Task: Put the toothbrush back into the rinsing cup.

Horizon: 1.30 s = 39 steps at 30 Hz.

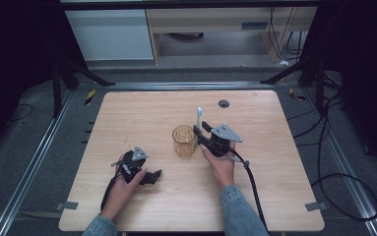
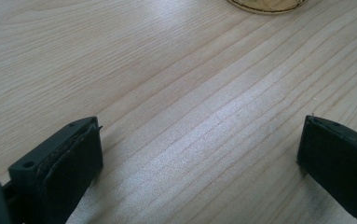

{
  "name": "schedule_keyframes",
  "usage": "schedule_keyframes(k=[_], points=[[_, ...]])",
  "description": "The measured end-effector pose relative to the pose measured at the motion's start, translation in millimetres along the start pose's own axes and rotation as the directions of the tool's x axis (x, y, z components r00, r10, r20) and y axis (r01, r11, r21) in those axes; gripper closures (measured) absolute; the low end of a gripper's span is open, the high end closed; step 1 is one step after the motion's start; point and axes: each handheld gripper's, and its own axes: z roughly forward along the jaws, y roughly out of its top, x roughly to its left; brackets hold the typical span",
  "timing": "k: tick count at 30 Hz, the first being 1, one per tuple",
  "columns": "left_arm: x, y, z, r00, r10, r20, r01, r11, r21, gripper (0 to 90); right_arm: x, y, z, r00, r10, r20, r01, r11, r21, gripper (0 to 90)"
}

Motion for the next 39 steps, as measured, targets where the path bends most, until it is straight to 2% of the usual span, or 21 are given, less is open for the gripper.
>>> schedule_keyframes(k=[7,11,17,21,26,32,35,37,39], points=[[0.0,0.0,0.0,1.0,0.0,0.0,0.0,1.0,0.0,0.0,1.0,12.4,-3.7,0.9998,-0.017,0.012,0.017,1.0,0.023,42.6],[0.0,0.0,0.0,1.0,0.0,0.0,0.0,1.0,0.0,0.0,2.5,18.9,-6.7,0.9991,-0.033,0.025,0.032,0.999,0.042,32.1],[0.0,0.0,0.0,1.0,0.0,0.0,0.0,1.0,0.0,0.0,1.4,28.7,-12.1,0.998,-0.054,0.031,0.051,0.994,0.096,21.8],[0.0,0.0,0.0,1.0,0.0,0.0,0.0,1.0,0.0,0.0,-0.4,34.6,-16.4,0.9976,-0.064,0.024,0.06,0.986,0.153,16.1],[0.0,0.0,0.0,1.0,0.0,0.0,0.0,1.0,0.0,0.0,-4.6,39.6,-22.3,0.9982,-0.059,0.008,0.056,0.979,0.196,10.7],[0.0,0.0,0.0,1.0,0.0,0.0,0.0,1.0,0.0,0.0,-13.3,45.9,-30.7,0.9969,-0.076,0.019,0.07,0.967,0.243,7.2],[0.0,0.0,0.0,1.0,0.0,0.0,0.0,1.0,0.0,0.0,-18.5,49.4,-35.0,0.9956,-0.092,0.02,0.083,0.958,0.276,5.8],[0.0,0.0,0.0,1.0,0.0,0.0,0.0,1.0,0.0,0.0,-22.2,51.3,-38.2,0.995,-0.098,0.022,0.088,0.956,0.279,6.3],[0.0,0.0,0.0,1.0,0.0,0.0,0.0,1.0,0.0,0.0,-28.2,53.4,-42.5,0.9961,-0.083,0.027,0.072,0.955,0.287,6.4]])
